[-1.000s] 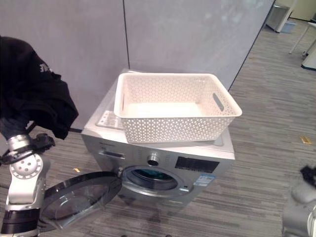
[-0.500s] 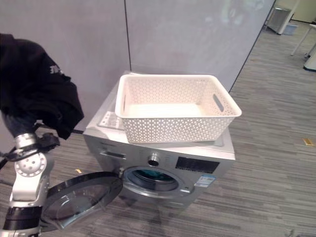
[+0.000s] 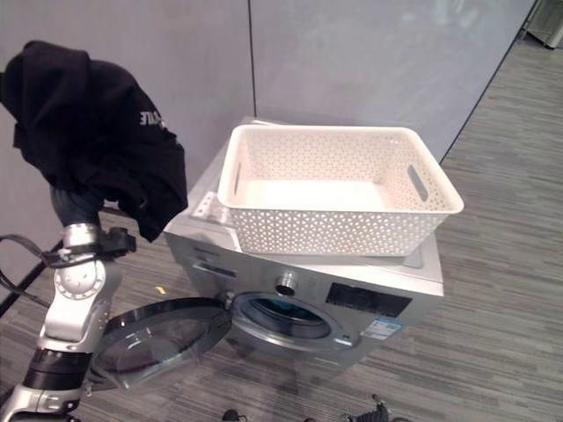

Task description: Grab the laundry basket,head to the washer,open it,put in the laundry and shut it.

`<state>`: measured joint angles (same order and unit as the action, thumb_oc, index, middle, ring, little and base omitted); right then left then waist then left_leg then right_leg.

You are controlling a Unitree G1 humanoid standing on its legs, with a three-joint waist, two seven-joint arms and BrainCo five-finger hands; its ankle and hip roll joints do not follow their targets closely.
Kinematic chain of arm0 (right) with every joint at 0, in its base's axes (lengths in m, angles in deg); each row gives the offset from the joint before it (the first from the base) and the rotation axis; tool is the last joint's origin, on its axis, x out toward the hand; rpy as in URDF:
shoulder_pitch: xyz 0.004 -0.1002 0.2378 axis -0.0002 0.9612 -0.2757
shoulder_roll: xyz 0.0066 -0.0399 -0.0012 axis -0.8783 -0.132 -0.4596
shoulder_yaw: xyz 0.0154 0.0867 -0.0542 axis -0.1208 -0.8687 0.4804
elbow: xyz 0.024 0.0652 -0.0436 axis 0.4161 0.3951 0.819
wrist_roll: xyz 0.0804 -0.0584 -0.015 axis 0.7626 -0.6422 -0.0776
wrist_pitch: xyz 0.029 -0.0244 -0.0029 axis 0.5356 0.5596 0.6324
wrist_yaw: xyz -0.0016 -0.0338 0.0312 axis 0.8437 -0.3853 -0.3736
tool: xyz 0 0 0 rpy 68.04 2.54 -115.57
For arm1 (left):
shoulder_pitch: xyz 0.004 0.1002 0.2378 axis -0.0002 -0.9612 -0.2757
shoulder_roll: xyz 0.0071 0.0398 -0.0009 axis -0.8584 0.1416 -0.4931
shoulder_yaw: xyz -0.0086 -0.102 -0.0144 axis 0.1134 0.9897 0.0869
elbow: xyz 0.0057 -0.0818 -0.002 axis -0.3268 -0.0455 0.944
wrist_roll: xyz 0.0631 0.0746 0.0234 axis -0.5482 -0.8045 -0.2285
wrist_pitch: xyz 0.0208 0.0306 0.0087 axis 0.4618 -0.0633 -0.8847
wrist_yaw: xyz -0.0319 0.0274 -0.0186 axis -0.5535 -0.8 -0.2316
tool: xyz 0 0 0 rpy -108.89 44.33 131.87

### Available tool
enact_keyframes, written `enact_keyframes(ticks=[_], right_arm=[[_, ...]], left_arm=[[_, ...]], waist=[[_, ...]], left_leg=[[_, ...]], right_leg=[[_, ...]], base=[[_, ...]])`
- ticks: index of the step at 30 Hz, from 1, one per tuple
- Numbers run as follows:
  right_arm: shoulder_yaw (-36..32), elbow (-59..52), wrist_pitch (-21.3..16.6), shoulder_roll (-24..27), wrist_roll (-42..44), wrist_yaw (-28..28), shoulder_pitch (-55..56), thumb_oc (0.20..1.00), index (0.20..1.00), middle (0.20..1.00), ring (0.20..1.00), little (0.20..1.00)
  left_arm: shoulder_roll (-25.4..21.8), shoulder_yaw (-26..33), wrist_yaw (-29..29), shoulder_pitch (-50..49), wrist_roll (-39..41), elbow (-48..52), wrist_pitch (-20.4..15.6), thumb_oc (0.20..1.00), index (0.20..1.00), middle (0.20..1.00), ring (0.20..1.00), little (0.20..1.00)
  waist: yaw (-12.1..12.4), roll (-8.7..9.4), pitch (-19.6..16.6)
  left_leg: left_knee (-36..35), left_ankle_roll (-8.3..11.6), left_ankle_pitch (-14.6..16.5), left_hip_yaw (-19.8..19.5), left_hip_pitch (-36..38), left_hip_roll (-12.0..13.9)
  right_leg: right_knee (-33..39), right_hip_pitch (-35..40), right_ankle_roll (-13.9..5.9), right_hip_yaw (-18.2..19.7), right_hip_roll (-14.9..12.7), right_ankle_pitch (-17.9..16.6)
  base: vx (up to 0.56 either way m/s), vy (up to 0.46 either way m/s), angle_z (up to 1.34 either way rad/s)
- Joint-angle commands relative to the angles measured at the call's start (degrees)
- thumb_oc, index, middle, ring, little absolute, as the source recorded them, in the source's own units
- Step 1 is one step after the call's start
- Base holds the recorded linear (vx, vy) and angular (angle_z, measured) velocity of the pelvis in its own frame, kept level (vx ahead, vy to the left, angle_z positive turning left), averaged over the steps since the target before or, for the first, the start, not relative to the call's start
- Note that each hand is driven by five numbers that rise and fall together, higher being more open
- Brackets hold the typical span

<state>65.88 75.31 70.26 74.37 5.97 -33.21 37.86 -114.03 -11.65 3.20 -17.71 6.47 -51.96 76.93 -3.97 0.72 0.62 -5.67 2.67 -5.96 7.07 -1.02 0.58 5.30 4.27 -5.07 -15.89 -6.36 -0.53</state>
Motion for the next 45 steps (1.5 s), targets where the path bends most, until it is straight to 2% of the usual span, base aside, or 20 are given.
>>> enact_keyframes(ticks=[1,8,16,18,20,21,22,24,25,26,28,29,30,33,34,35,36,38,40,45], right_arm=[[1.3,-1.3,-1.0,3.5,-5.8,-1.5,-1.5,1.0,1.0,1.0,1.0,1.0],[2.7,0.7,-0.9,4.9,-7.8,-2.5,-1.2,1.0,1.0,1.0,1.0,1.0],[3.6,-0.9,-1.1,6.4,-8.6,-2.5,-1.4,1.0,1.0,1.0,1.0,1.0],[3.6,-1.4,-1.0,7.1,-8.7,-2.3,-2.0,1.0,1.0,1.0,1.0,1.0],[3.9,-1.3,-0.8,7.3,-8.8,-2.1,-2.2,1.0,1.0,1.0,1.0,1.0],[3.9,-1.3,-0.8,7.3,-8.8,-2.1,-2.3,1.0,1.0,1.0,1.0,1.0],[4.0,-1.1,-0.6,7.3,-8.6,-2.0,-2.2,1.0,1.0,1.0,1.0,1.0],[4.3,-0.3,-0.5,7.0,-8.5,-2.1,-2.4,1.0,1.0,1.0,1.0,1.0],[4.3,-0.2,-0.5,7.0,-8.5,-2.0,-2.4,1.0,1.0,1.0,1.0,1.0],[4.5,0.8,-0.3,6.6,-8.6,-1.9,-2.8,1.0,1.0,1.0,1.0,1.0],[4.5,1.0,-0.2,6.4,-8.3,-1.8,-2.8,1.0,1.0,1.0,1.0,1.0],[4.7,2.0,-0.2,5.7,-7.7,-1.9,-3.4,1.0,1.0,1.0,1.0,1.0],[4.7,2.0,-0.2,5.7,-7.7,-1.9,-3.4,1.0,1.0,1.0,1.0,1.0],[4.9,2.6,0.0,5.7,-7.9,-2.1,-3.9,1.0,1.0,1.0,1.0,1.0],[4.5,2.9,0.1,5.8,-8.1,-2.1,-4.6,1.0,1.0,1.0,1.0,1.0],[4.5,2.9,0.1,5.9,-8.1,-2.1,-4.6,1.0,1.0,1.0,1.0,1.0],[3.9,3.4,0.3,5.5,-7.6,-1.8,-5.3,1.0,1.0,1.0,1.0,1.0],[4.4,4.2,0.6,5.1,-8.4,-2.0,-5.7,1.0,1.0,1.0,1.0,1.0],[5.8,4.3,1.0,4.6,-11.0,-2.6,-6.4,1.0,1.0,1.0,1.0,1.0],[5.5,5.8,1.6,3.8,-10.5,-2.2,-8.0,1.0,1.0,1.0,1.0,1.0]], left_arm=[[-2.0,1.3,-0.2,9.1,-1.2,0.7,-4.8,0.2,0.2,0.2,0.2,0.2],[-3.9,2.1,0.1,11.5,-4.3,3.4,-5.4,0.2,0.2,0.2,0.2,0.2],[-1.4,2.0,0.1,11.4,-3.6,3.5,-5.5,0.2,0.2,0.2,0.2,0.2],[-0.9,1.4,-0.4,12.1,-3.5,3.0,-5.3,0.2,0.2,0.2,0.2,0.2],[-1.1,1.4,-0.7,11.9,-3.2,2.5,-5.4,0.2,0.2,0.2,0.2,0.2],[-1.1,1.4,-0.7,11.9,-3.2,2.4,-5.4,0.2,0.2,0.2,0.2,0.2],[-1.3,1.5,-0.8,11.7,-3.0,2.0,-5.4,0.2,0.2,0.2,0.2,0.2],[-2.0,1.6,-1.2,11.1,-2.1,1.5,-5.5,0.2,0.2,0.2,0.2,0.2],[-2.0,1.7,-1.3,11.0,-2.1,1.5,-5.5,0.2,0.2,0.2,0.2,0.2],[-2.9,2.0,-1.4,10.3,-1.5,1.8,-5.4,0.2,0.2,0.2,0.2,0.2],[-3.2,2.0,-1.4,10.3,-1.3,1.9,-5.3,0.2,0.2,0.2,0.2,0.2],[-3.3,2.2,-0.8,9.2,-1.0,2.1,-4.7,0.2,0.2,0.2,0.2,0.2],[-3.3,2.2,-0.8,9.1,-1.0,2.1,-4.7,0.2,0.2,0.2,0.2,0.2],[-2.7,1.8,-1.1,8.5,-0.8,2.0,-4.9,0.2,0.2,0.2,0.2,0.2],[-2.0,1.6,-1.7,7.4,-0.5,1.9,-5.0,0.2,0.2,0.2,0.2,0.2],[-1.9,1.6,-1.8,7.4,-0.5,1.9,-5.0,0.2,0.2,0.2,0.2,0.2],[-1.4,1.3,-2.7,6.3,0.0,2.2,-5.2,0.2,0.2,0.2,0.2,0.2],[-0.8,1.3,-3.8,5.0,0.2,3.5,-5.2,0.2,0.2,0.2,0.2,0.2],[0.7,0.4,-5.8,3.3,0.7,6.8,-5.4,0.2,0.2,0.2,0.2,0.2],[2.2,-2.0,-7.3,3.0,2.7,8.4,-5.3,0.2,0.2,0.2,0.2,0.2]], waist=[[1.6,0.54,-0.2],[2.4,1.22,0.6],[2.5,3.06,5.2],[1.4,3.83,5.5],[0.8,4.28,4.8],[0.7,4.36,4.8],[0.4,4.18,4.4],[-0.8,3.79,2.5],[-0.7,3.74,2.5],[-1.2,2.9,1.2],[-1.5,2.54,0.8],[-2.2,0.62,0.2],[-2.2,0.58,0.1],[-2.8,-0.79,-0.3],[-3.2,-1.63,-0.3],[-2.8,-1.67,-0.4],[-2.8,-2.33,-0.4],[-2.3,-2.49,-0.3],[-2.0,-2.28,0.6],[-2.1,-1.63,2.6]], left_leg=[[0.7,1.05,6.8,0.0,3.7,1.6],[2.8,1.59,5.7,-1.4,2.8,2.8],[15.5,2.47,6.9,-2.9,-5.0,3.1],[21.4,1.95,10.2,-1.0,-4.9,6.3],[26.2,1.75,10.8,-1.2,-3.0,9.6],[26.2,1.7,10.6,-1.2,-3.2,9.5],[27.9,1.96,10.6,-1.5,-1.4,11.9],[28.2,2.52,7.0,-1.4,3.8,17.2],[27.9,2.63,6.9,-1.3,4.1,17.3],[25.9,3.72,2.3,-3.1,7.5,19.1],[24.8,4.08,0.3,-4.1,8.5,19.6],[20.4,4.8,0.1,-7.4,10.9,18.9],[19.9,4.8,0.0,-7.3,11.1,18.9],[16.2,5.33,3.2,-4.4,13.4,18.8],[14.7,5.49,6.4,-1.9,14.4,18.3],[14.6,5.39,6.5,-1.4,14.5,18.2],[13.6,5.29,9.4,0.2,15.5,17.3],[13.3,5.02,11.8,1.4,16.2,16.0],[13.0,4.29,17.3,1.7,16.9,13.3],[14.5,3.09,22.4,0.6,16.0,10.0]], right_leg=[[-1.8,0.1,-1.29,-2.7,0.4,2.0],[-0.9,1.5,-0.05,-2.8,1.9,3.2],[-1.0,1.3,1.57,-2.8,0.9,2.6],[-2.0,-1.1,1.84,-3.2,0.2,2.1],[-2.5,-3.1,2.16,-3.4,0.0,1.7],[-2.5,-3.3,2.22,-3.5,-0.1,1.5],[-2.8,-3.7,2.17,-3.7,0.2,1.6],[-3.7,-5.4,1.75,-4.3,0.4,1.5],[-3.7,-5.3,1.8,-4.2,0.5,1.6],[-5.1,-7.3,1.23,-4.4,0.5,1.4],[-5.8,-8.2,1.02,-4.5,0.4,1.3],[-9.2,-11.1,0.4,-3.5,0.9,1.4],[-9.5,-11.3,0.36,-3.5,0.9,1.5],[-11.8,-13.5,-0.37,-3.4,-0.2,1.2],[-13.4,-15.4,-1.13,-3.1,-1.6,0.5],[-13.7,-15.8,-1.22,-2.7,-1.7,0.5],[-14.5,-17.0,-2.27,-2.6,-3.4,-0.8],[-14.8,-18.0,-3.38,-2.2,-5.1,-2.3],[-14.2,-18.7,-5.15,-1.6,-8.4,-4.9],[-13.6,-20.3,-6.85,0.0,-12.1,-8.1]], base=[[-0.05,-0.041,0.07],[-0.08,-0.091,0.2],[-0.12,-0.036,0.16],[-0.15,-0.004,0.41],[-0.07,0.006,0.14],[-0.03,0.013,-0.14],[0.0,0.026,-0.09],[0.04,0.084,0.14],[0.03,0.174,0.22],[0.0,0.154,0.12],[-0.02,0.192,-0.01],[-0.02,0.185,0.08],[-0.05,0.28,0.12],[-0.06,0.186,-0.03],[-0.05,0.16,0.0],[-0.13,0.298,-0.04],[-0.06,0.159,-0.27],[-0.13,0.281,-0.16],[-0.18,0.335,0.07],[-0.12,0.142,0.14]])
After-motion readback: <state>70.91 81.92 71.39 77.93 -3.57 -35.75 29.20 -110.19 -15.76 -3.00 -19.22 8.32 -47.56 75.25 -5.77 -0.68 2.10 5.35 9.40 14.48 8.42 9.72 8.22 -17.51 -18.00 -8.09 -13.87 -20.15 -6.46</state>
